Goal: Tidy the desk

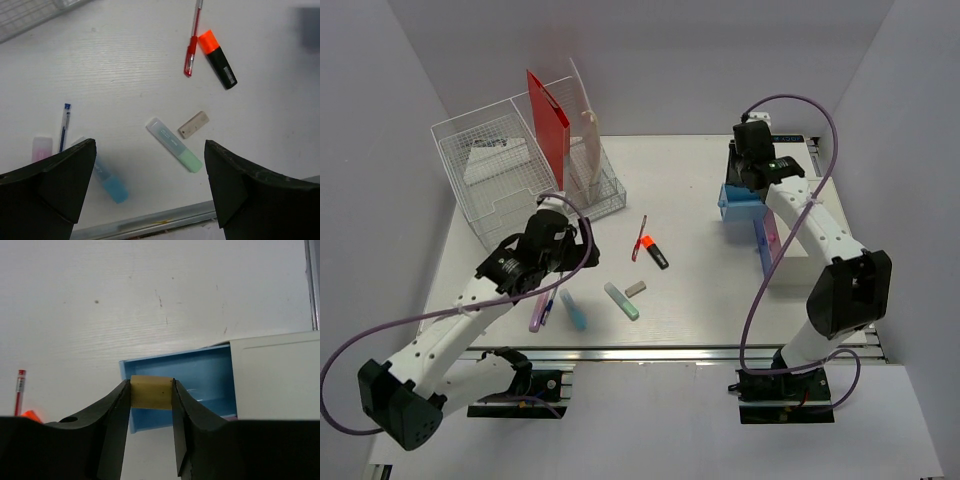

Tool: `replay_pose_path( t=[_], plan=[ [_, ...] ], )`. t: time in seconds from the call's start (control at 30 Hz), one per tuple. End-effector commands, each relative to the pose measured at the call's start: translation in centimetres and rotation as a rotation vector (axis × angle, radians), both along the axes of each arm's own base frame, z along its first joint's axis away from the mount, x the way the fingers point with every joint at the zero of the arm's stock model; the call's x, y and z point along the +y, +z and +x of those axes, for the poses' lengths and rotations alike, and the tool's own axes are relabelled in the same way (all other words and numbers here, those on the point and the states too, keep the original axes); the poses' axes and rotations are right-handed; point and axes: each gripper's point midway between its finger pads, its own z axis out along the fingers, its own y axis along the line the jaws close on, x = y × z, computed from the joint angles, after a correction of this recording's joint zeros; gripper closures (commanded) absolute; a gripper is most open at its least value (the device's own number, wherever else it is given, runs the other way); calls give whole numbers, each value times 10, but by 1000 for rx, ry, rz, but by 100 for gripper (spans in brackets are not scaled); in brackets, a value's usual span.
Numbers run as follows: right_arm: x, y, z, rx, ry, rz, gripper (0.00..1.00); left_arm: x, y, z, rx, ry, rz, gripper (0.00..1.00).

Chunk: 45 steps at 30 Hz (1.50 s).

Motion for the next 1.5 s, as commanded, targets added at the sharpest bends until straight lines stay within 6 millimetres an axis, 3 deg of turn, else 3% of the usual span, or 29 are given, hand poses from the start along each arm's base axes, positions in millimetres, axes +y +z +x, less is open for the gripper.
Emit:
replay_pose_path(
  t=[0.0, 0.13, 0.17, 0.2, 0.3, 0.4, 0.5, 0.6, 0.63, 0.73, 0.77, 0.8, 1.0, 1.33, 1.47],
  plan=[
    [-9, -12, 1, 37, -40, -15, 72, -25, 6, 10, -67, -169, -9, 2],
    [-22, -24, 3, 72, -118, -21, 60, -50, -1, 9, -79, -358, -12, 2],
    [-26, -24, 4, 73, -131, -16, 58, -55, 0, 10, -91, -383, -17, 2],
    [-26, -23, 4, 73, -128, -14, 49, -58, -6, 11, -80, -407, -11, 2],
    [-32, -18, 3, 68, -146, -20, 45, -70, -11, 13, -81, -489, -7, 2],
    [-31, -3, -2, 47, -144, 6, 31, -82, -13, 11, -86, -570, -24, 2],
    [-26, 13, -8, 20, -111, 36, 28, -92, -19, 8, -78, -629, -28, 2],
    [-20, 34, -20, -28, -50, 81, 11, -106, -34, 5, -65, -673, 35, 2],
    [-20, 45, -27, -52, -38, 97, 11, -111, -46, 5, -40, -684, 64, 2],
    [-19, 50, -45, -69, -13, 130, 11, -128, -62, -2, -21, -755, 108, 2],
    [-19, 50, -51, -70, -6, 138, 11, -130, -76, -3, 16, -767, 130, 2],
    [-19, 44, -57, -58, 1, 142, 11, -131, -80, -3, 25, -776, 138, 2],
    [-29, 55, -85, -99, -11, 157, 11, -128, -118, -1, 77, -783, 188, 5],
    [-36, 47, -94, -84, -21, 129, 11, -136, -152, -10, 155, -841, 234, 17],
    [-37, 46, -96, -85, -22, 128, 11, -132, -163, -11, 175, -822, 285, 32]
  ],
)
